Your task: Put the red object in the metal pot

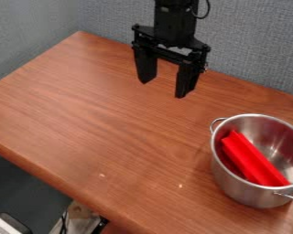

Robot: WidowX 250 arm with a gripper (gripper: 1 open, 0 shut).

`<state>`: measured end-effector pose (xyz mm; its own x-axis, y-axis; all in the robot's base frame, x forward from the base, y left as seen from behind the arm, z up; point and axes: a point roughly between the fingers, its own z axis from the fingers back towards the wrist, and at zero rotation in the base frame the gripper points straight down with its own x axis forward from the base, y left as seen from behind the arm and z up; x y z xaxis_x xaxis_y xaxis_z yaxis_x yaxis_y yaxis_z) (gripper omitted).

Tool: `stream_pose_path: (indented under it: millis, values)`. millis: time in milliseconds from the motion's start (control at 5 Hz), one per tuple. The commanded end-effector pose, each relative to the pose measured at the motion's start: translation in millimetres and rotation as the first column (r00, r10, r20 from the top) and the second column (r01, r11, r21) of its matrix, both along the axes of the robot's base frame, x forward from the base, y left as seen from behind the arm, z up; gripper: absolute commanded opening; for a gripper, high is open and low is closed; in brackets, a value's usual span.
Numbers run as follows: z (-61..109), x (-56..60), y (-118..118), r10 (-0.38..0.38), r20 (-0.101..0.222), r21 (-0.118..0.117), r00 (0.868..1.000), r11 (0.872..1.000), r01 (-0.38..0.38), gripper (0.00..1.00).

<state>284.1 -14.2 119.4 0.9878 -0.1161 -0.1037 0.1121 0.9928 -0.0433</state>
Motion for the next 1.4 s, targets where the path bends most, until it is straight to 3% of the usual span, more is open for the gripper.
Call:
stream_pose_path:
  millis: [0,1200]
  values:
    - [17.2,-0.3,-2.5,-0.004,0.062,-0.011,0.998,1.0,0.005,1.0]
    - [15.9,-1.3,2.0,0.007,0.065,-0.015,0.998,1.0,-0.006,1.0]
